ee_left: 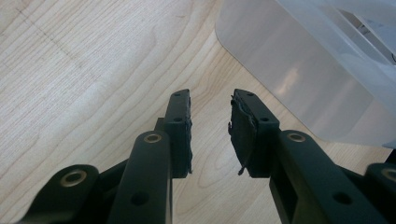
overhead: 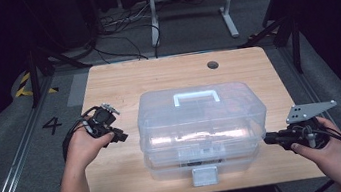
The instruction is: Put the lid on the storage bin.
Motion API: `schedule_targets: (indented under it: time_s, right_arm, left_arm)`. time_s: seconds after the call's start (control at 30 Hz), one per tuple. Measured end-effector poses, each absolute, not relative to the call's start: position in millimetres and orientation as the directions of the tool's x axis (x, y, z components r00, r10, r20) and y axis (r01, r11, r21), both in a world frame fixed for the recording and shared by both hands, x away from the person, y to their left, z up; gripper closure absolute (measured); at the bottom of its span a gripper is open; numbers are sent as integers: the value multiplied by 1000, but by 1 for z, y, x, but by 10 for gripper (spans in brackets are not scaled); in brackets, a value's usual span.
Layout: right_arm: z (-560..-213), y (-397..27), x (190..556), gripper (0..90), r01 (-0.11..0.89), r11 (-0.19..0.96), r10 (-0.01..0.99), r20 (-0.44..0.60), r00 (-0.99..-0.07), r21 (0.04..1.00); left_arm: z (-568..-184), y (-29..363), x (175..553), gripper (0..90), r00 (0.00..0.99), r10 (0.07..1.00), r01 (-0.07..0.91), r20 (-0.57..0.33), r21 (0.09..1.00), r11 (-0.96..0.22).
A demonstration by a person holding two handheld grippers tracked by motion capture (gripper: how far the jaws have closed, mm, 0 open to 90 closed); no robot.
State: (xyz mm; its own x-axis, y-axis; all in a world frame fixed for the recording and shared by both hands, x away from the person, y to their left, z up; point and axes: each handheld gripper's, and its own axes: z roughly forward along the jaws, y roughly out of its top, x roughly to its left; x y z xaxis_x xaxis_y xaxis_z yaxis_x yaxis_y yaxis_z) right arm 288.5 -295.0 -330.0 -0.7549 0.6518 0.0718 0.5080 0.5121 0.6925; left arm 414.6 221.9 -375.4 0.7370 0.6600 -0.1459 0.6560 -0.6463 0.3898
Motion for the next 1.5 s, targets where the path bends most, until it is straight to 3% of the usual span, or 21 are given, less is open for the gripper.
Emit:
schedule_targets:
  time_s: [0.77,0.93,1.23,1.5]
  right_arm:
    - [-341,-285,290,838,515,643,602,41,-797,567]
    - [-347,-284,292,837,535,692,594,38,-803,485]
    - [-335,-292,297,785,511,655,602,25,-798,557]
    - [-322,-310,318,544,467,519,671,-3,-741,716]
  left_arm:
    - [-384,219,417,683,741,651,661,-165,356,-661]
    - [-384,222,415,682,736,657,665,-164,359,-655]
    - [-388,231,408,652,704,695,690,-146,370,-622]
    - [-389,237,396,525,678,726,690,-112,439,-576]
